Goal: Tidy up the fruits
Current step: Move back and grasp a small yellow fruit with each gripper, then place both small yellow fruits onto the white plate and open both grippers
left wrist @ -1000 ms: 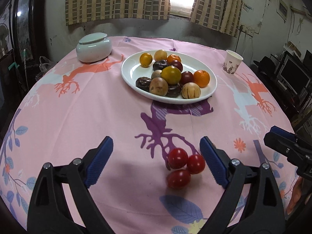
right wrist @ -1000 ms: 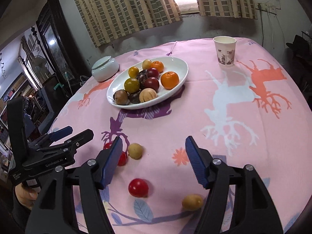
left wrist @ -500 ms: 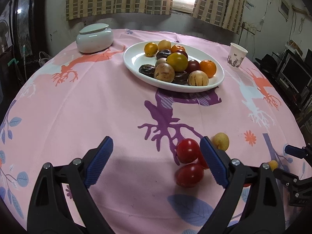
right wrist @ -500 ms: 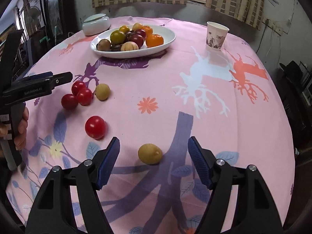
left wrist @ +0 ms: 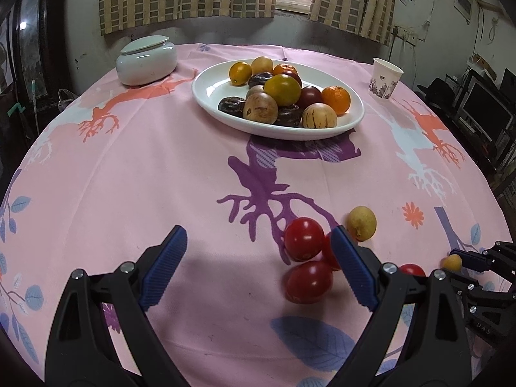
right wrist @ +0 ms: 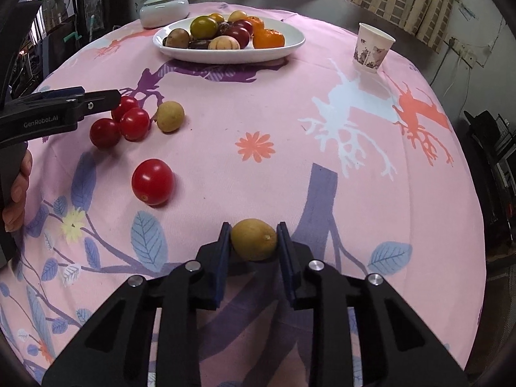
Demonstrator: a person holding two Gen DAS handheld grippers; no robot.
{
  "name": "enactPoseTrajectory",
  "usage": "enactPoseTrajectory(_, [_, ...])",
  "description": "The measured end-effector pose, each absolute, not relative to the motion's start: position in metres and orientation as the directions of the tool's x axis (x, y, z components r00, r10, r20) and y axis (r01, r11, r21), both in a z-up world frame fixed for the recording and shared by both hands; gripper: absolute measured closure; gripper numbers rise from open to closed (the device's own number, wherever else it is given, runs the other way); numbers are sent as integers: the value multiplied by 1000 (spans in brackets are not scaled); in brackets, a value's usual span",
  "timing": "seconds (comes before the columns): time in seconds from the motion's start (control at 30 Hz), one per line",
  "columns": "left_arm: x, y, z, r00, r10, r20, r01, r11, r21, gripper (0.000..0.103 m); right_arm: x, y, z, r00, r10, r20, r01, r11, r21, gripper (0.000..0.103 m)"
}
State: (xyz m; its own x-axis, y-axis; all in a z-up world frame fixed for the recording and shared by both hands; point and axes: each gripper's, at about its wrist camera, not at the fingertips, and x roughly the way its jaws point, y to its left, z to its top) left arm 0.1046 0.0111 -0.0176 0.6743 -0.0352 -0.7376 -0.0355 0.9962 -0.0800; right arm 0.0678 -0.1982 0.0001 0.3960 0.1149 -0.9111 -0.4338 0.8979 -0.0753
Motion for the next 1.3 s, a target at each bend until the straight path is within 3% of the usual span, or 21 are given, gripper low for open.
enactPoseTrajectory(0.3, [105, -8, -8, 685, -96, -722, 27, 994, -107, 11, 76, -210, 12, 426, 221, -877, -386, 921, 45, 75])
enactPoseTrajectory(0.6, [120, -67, -11, 687, -48, -725, 208, 969, 133, 12, 79, -227, 26, 457, 250, -854, -330, 939, 99, 75])
enactPoseTrajectory(0.63, [123, -71, -13, 688, -40, -724, 222, 962, 158, 16, 79, -228, 27, 456, 249, -854, -328, 939, 99, 75])
enactPoseTrajectory(0.73, [133, -79, -24, 631, -90, -771, 301, 944, 136, 60, 78, -228, 29, 456, 253, -853, -328, 939, 104, 75])
enactPoseTrajectory(0.77, [137, -78, -28, 610, -110, -785, 311, 944, 109, 64, 78, -228, 28, 455, 252, -854, -330, 938, 102, 75])
enactPoseTrajectory(1.03, [140, -76, -36, 601, -126, -789, 308, 948, 84, 67, 77, -225, 28, 450, 257, -855, -340, 935, 102, 75])
enactPoseTrajectory(1.1, [138, -80, -36, 616, -110, -780, 314, 943, 115, 75, 77, -225, 28, 448, 257, -856, -341, 935, 102, 75])
enactPoseTrajectory(1.3, [129, -73, -22, 641, -125, -757, 283, 956, 81, 75, 78, -224, 27, 451, 261, -854, -342, 934, 105, 75])
